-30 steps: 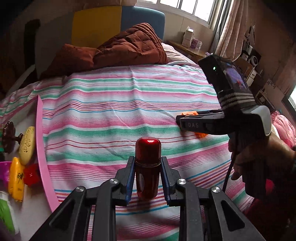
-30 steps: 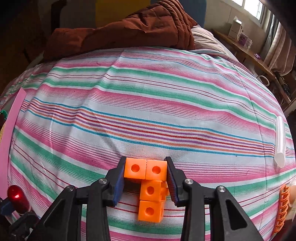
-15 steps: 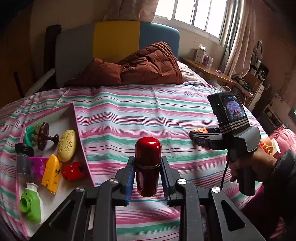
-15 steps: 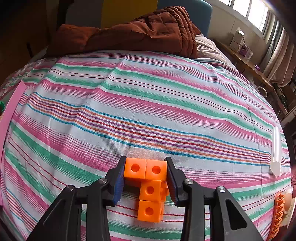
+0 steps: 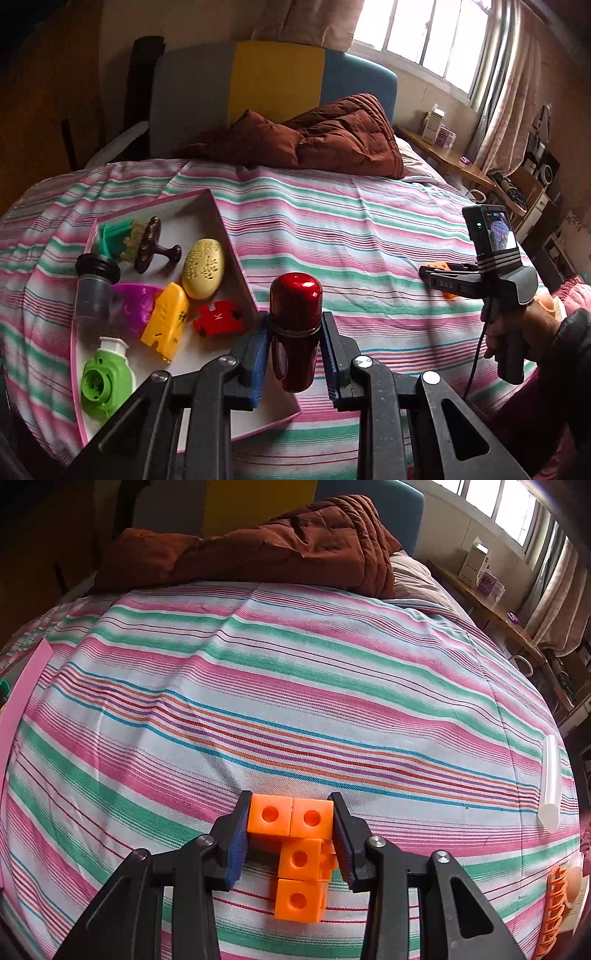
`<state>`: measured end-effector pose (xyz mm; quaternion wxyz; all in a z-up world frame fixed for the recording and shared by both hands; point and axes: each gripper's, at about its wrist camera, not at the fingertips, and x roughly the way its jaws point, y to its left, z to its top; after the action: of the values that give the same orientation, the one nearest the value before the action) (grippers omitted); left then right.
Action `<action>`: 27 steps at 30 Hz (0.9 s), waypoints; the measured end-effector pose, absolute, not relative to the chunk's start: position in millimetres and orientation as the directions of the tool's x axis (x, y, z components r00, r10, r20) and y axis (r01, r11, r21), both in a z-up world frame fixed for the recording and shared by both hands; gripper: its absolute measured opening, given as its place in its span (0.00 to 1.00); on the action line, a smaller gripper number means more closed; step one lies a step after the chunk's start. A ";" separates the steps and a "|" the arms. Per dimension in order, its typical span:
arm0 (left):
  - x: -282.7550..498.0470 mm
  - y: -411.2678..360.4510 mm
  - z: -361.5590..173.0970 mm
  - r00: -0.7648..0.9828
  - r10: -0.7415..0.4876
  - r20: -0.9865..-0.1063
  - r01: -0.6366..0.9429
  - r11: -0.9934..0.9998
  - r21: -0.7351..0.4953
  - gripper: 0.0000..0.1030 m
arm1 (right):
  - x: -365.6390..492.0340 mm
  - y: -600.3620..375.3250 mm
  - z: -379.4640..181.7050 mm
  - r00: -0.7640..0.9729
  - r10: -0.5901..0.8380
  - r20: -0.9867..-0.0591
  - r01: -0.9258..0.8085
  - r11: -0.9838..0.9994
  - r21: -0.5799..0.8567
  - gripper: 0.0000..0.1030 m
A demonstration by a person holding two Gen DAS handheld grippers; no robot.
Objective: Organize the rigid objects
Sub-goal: 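Lower the red cylinder into the tray with the left tool while the right holds the cubes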
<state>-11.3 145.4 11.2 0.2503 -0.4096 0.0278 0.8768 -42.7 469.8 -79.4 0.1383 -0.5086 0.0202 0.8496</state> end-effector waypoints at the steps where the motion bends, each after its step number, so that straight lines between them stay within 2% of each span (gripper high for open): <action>1: -13.2 137.5 9.5 -0.541 0.409 -0.735 -0.450 -0.879 -0.158 0.26 | -42.9 469.7 -79.4 -0.445 0.214 -0.870 -0.254 -0.961 -0.107 0.39; 6: -30.9 96.3 -9.8 -0.507 0.381 -0.773 -0.370 -0.906 -0.204 0.26 | -44.0 467.5 -79.4 -0.442 0.222 -0.869 -0.251 -0.961 -0.118 0.39; 15: -45.5 65.8 -38.6 -0.490 0.303 -0.817 -0.293 -0.940 -0.174 0.26 | -44.4 464.5 -78.4 -0.438 0.225 -0.870 -0.248 -0.961 -0.123 0.39; 19: -45.0 61.6 -36.1 -0.518 0.286 -0.806 -0.273 -0.948 -0.161 0.34 | -44.9 464.0 -78.5 -0.438 0.225 -0.870 -0.246 -0.961 -0.125 0.39; 24: -40.6 63.7 -27.9 -0.567 0.242 -0.787 -0.273 -0.957 -0.098 0.35 | -46.1 461.9 -79.2 -0.431 0.230 -0.872 -0.252 -0.959 -0.128 0.39; 27: -38.4 63.8 -20.4 -0.590 0.235 -0.773 -0.266 -0.960 -0.088 0.43 | -50.0 461.1 -77.7 -0.401 0.231 -0.887 -0.268 -0.955 -0.127 0.39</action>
<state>-38.4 63.8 -20.4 0.1405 -0.4306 0.0182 0.8914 -50.0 461.1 -77.7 0.1491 -0.5266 0.0177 0.8368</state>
